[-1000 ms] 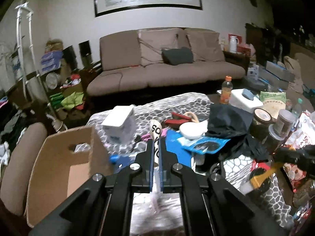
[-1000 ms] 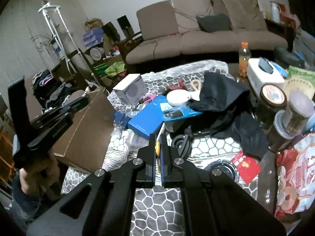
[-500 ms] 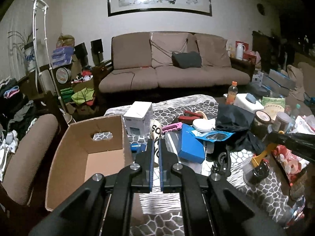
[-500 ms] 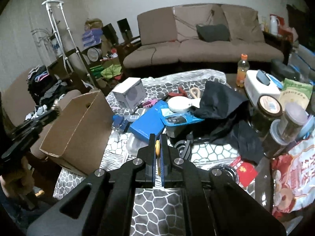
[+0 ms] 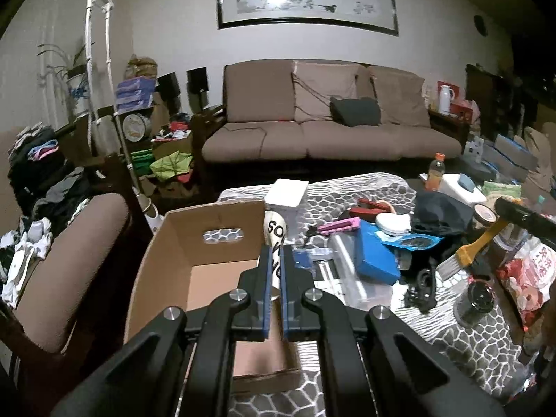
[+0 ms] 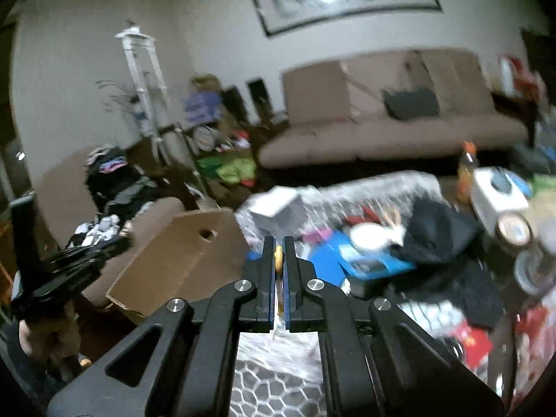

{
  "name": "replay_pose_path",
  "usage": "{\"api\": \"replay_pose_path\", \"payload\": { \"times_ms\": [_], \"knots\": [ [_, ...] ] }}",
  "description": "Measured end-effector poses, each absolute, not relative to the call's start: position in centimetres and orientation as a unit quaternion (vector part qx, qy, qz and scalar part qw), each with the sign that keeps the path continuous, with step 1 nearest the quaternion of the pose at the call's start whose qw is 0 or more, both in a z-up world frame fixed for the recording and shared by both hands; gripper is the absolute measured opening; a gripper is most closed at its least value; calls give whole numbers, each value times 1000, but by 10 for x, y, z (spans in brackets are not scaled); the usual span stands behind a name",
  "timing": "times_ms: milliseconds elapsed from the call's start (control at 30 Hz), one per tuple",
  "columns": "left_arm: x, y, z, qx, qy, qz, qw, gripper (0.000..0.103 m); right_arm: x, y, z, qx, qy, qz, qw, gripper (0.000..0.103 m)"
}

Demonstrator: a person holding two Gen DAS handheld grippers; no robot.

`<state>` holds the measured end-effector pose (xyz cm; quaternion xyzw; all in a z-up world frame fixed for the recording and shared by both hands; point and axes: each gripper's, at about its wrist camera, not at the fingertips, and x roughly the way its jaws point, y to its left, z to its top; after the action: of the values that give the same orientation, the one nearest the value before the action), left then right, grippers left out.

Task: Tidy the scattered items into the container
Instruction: 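Carry the tag in the left tool and brush in the right tool to the cardboard box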

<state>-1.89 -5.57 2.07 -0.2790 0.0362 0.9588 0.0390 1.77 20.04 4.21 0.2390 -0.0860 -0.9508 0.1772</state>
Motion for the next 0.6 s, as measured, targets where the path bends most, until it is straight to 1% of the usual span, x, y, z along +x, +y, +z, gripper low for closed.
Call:
{"api": "replay_pose_path", "payload": {
  "times_ms": [100,200,600],
  "knots": [
    [-22,-68,22,-281,29,959,31,4,23,183,50,219,-83,-949,214,4],
    [-23,-81,26,-280,17,960,24,4,22,169,56,216,-121,-934,259,4],
    [-24,-114,26,-284,2,959,-2,4,4,70,77,214,-67,-922,317,4]
  ]
}}
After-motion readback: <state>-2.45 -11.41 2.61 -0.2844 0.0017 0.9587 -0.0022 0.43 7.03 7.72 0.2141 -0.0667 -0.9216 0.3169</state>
